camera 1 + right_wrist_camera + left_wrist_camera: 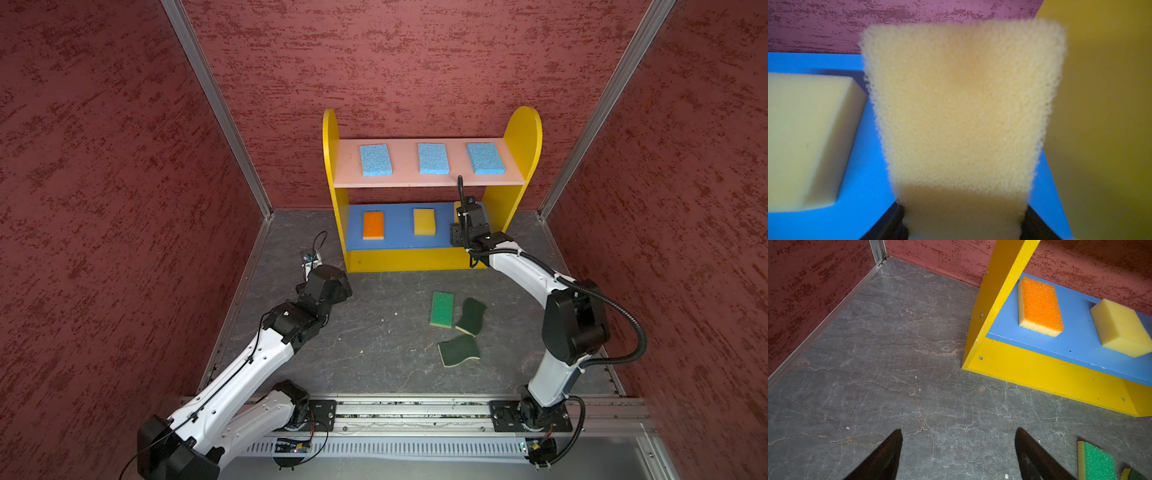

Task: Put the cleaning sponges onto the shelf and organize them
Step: 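Lower the yellow sponge onto the blue shelf beside the other yellow sponge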

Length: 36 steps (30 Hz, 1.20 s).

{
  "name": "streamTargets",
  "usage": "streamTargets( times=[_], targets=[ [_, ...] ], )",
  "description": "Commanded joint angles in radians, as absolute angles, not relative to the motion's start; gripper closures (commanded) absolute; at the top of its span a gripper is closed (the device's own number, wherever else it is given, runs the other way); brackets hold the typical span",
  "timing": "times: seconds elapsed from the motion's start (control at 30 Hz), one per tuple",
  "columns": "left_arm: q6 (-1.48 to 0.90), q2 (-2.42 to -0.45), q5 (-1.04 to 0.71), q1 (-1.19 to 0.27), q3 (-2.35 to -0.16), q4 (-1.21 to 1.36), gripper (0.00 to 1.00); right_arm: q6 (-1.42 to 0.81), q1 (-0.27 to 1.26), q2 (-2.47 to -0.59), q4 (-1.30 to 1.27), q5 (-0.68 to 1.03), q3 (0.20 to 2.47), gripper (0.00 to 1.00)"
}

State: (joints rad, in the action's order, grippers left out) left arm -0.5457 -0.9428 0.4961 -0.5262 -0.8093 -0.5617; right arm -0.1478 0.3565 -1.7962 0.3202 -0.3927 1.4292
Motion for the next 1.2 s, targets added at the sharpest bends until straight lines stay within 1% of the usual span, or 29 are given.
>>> streamTargets(
  times=[0.0,0.5,1.17],
  targets=[
    [-0.554,-0.952,0.491,-0.523,-0.807,-0.532,0.15,-0.132,0.336,-1.818,0.298,-0.394,1.469,0.31],
    [-0.558,-1.005,0.477,-0.523,-0.827,-0.510,0.15,-0.127,0.327,-1.832,0.323,-0.396,1.472,0.30],
    [-0.568,-1.022,0.483,-0.523,-0.853,-0.517,0.15,-0.121,0.319,-1.852,0.372,-0.402,1.488,0.29]
  ],
)
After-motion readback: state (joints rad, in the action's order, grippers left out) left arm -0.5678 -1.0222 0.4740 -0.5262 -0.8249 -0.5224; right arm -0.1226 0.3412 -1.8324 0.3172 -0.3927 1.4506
